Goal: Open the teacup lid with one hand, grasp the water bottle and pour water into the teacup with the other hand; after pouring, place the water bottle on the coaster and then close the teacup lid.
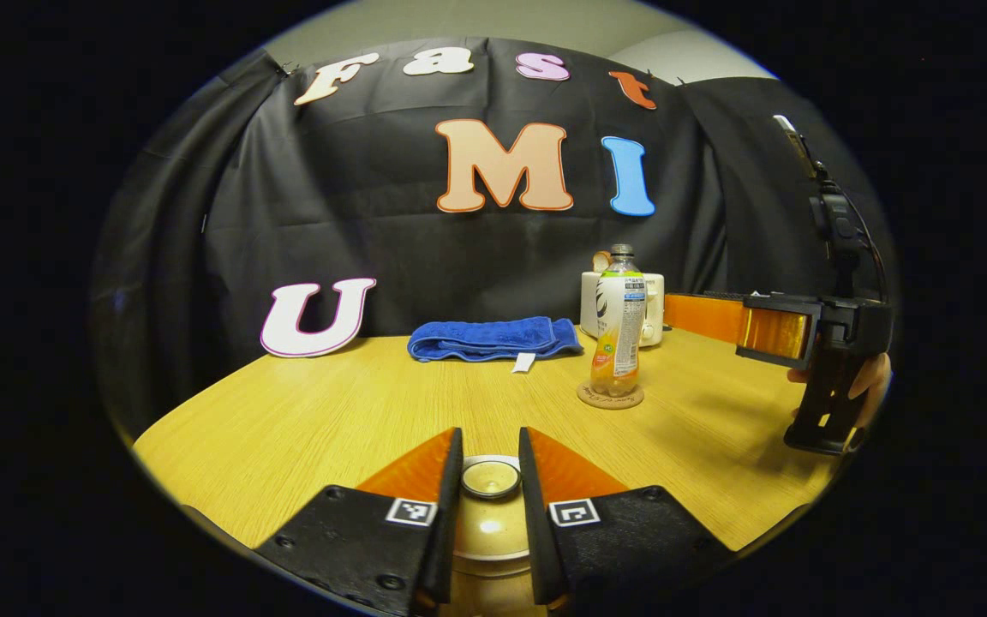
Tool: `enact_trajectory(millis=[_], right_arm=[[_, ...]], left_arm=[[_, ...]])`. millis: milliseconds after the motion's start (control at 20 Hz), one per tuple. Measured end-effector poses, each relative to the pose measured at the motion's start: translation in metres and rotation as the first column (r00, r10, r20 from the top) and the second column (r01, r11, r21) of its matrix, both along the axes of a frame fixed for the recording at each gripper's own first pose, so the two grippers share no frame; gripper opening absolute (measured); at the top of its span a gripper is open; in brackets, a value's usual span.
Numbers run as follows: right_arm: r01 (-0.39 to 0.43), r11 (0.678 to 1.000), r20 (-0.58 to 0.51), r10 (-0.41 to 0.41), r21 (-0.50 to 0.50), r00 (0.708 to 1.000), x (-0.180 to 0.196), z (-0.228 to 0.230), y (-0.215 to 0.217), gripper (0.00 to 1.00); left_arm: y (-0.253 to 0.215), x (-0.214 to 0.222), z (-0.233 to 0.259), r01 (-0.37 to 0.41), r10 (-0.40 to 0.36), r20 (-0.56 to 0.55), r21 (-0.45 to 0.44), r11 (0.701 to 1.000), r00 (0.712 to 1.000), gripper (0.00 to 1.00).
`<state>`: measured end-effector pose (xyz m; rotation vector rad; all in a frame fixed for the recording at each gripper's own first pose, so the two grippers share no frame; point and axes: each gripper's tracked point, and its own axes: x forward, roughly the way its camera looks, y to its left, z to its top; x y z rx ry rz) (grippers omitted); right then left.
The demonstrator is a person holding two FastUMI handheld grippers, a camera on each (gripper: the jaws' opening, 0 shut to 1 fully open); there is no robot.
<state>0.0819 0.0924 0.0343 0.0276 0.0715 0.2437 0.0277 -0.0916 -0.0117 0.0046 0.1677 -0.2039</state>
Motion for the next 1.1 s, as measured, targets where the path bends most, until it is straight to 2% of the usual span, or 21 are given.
enact_trajectory(millis=[50,150,200,300,350,400,500,550,600,700,750,850,900,1050,1100], right_arm=[[-0.001,1.0,-0.003,0.001,0.006,1.0,-0.004,-0.001,0.0,0.94],[0.007,1.0,-0.002,-0.007,0.008,1.0,-0.011,-0.003,-0.004,0.95],[0.012,1.0,-0.001,-0.012,0.008,1.0,-0.016,-0.005,-0.006,0.99],[0.026,1.0,-0.006,-0.026,0.003,1.0,-0.025,-0.012,-0.011,0.98],[0.038,0.999,-0.007,-0.038,-0.003,0.999,-0.031,-0.015,-0.016,0.95],[0.05,0.999,-0.003,-0.05,-0.011,0.999,-0.037,-0.017,-0.019,0.98],[0.075,0.996,0.004,-0.075,-0.043,0.997,-0.05,-0.023,-0.026,0.98],[0.082,0.995,0.008,-0.082,-0.064,0.997,-0.056,-0.027,-0.029,0.94],[0.09,0.993,0.012,-0.089,-0.08,0.996,-0.063,-0.029,-0.031,0.98],[0.098,0.992,0.022,-0.097,-0.076,0.995,-0.074,-0.031,-0.033,0.94],[0.1,0.993,0.02,-0.099,-0.066,0.995,-0.078,-0.034,-0.033,0.98],[0.111,0.993,0.009,-0.111,-0.049,0.994,-0.082,-0.041,-0.037,0.98],[0.114,0.993,0.001,-0.114,-0.04,0.993,-0.084,-0.043,-0.038,0.99],[0.123,0.992,-0.018,-0.123,-0.025,0.992,-0.087,-0.045,-0.043,0.99],[0.125,0.992,-0.013,-0.125,-0.019,0.992,-0.086,-0.045,-0.045,0.94]], left_arm=[[0.0,0.0,0.002,-0.006,0.006,0.007,-0.004,1.0,1.0,0.39],[0.0,-0.002,0.007,-0.018,0.018,0.023,-0.004,1.0,1.0,0.64],[0.002,-0.003,0.01,-0.031,0.031,0.039,-0.003,1.0,0.999,0.78],[0.008,-0.008,0.02,-0.068,0.067,0.077,0.001,0.998,0.995,0.95],[0.01,-0.011,0.025,-0.088,0.087,0.098,0.001,0.996,0.991,0.98],[0.011,-0.014,0.029,-0.103,0.103,0.12,-0.002,0.995,0.987,1.0],[0.012,-0.019,0.028,-0.128,0.129,0.135,-0.02,0.992,0.982,0.98],[0.012,-0.022,0.028,-0.136,0.139,0.135,-0.034,0.99,0.981,0.98],[0.009,-0.025,0.029,-0.134,0.139,0.135,-0.039,0.99,0.981,0.98],[0.003,-0.028,0.033,-0.121,0.125,0.148,-0.037,0.992,0.981,0.98],[-0.001,-0.03,0.036,-0.112,0.116,0.156,-0.033,0.993,0.981,0.98],[-0.008,-0.032,0.037,-0.095,0.098,0.163,-0.028,0.995,0.982,1.0],[-0.01,-0.033,0.036,-0.09,0.094,0.165,-0.031,0.995,0.982,0.98],[-0.013,-0.035,0.033,-0.089,0.095,0.164,-0.042,0.995,0.982,0.98],[-0.013,-0.035,0.029,-0.09,0.096,0.155,-0.045,0.995,0.983,0.99]])
